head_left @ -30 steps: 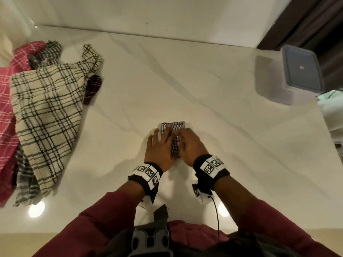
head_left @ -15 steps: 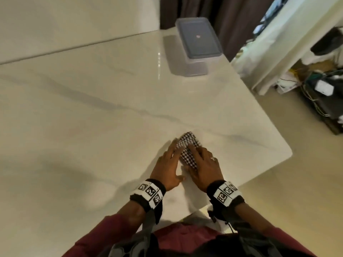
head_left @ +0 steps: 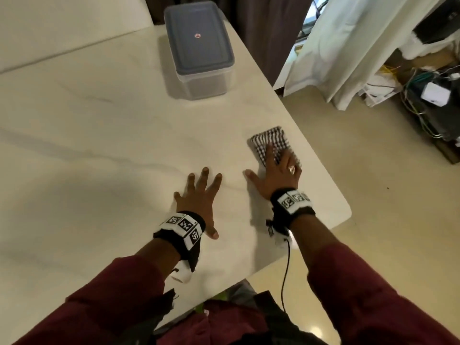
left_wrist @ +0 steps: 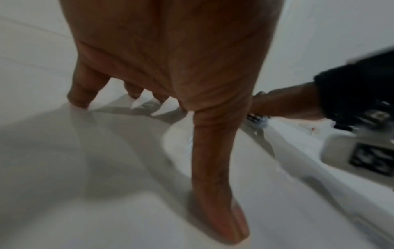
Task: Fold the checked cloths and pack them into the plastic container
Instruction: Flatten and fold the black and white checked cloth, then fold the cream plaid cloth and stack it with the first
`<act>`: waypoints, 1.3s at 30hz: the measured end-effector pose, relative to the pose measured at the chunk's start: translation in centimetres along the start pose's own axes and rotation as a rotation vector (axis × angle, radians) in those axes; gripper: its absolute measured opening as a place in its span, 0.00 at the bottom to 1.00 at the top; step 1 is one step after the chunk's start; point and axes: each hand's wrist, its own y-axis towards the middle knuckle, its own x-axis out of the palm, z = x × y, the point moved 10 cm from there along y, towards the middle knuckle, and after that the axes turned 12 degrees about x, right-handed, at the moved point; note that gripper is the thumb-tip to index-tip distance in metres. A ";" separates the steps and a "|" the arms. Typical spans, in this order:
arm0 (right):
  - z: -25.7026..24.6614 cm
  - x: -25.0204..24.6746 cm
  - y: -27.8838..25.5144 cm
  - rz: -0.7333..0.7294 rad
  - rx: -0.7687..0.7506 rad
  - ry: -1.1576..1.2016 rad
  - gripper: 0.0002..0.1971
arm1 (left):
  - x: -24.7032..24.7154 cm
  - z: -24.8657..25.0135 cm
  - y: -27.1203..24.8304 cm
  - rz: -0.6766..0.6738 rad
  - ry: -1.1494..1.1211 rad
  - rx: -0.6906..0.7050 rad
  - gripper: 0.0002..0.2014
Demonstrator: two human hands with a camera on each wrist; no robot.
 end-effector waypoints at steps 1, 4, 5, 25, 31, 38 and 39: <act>-0.9 -0.3 1.4 0.002 0.001 0.003 0.50 | 0.0 -0.1 0.0 -0.006 -0.012 0.008 0.76; -3.2 -1.3 4.3 -0.019 0.042 0.007 0.52 | -0.1 -0.2 0.0 -0.003 -0.049 0.040 0.75; -3.8 -1.6 4.4 -0.024 0.056 0.012 0.52 | -0.1 -0.2 -0.2 0.015 -0.057 0.060 0.74; -40.2 18.0 -37.3 -0.320 -0.968 0.100 0.12 | 14.9 -36.4 -36.5 0.811 -0.759 -0.275 0.23; -47.9 23.4 -46.1 -0.452 -1.127 -0.093 0.12 | 20.9 -44.2 -46.3 0.953 -0.740 -0.541 0.24; -55.9 27.0 -55.6 -0.410 -1.409 -0.340 0.25 | 27.5 -47.2 -54.4 1.273 -0.863 -0.869 0.28; -56.8 27.7 -57.5 -0.387 -1.465 -0.385 0.27 | 28.5 -47.2 -54.5 1.291 -0.914 -0.869 0.31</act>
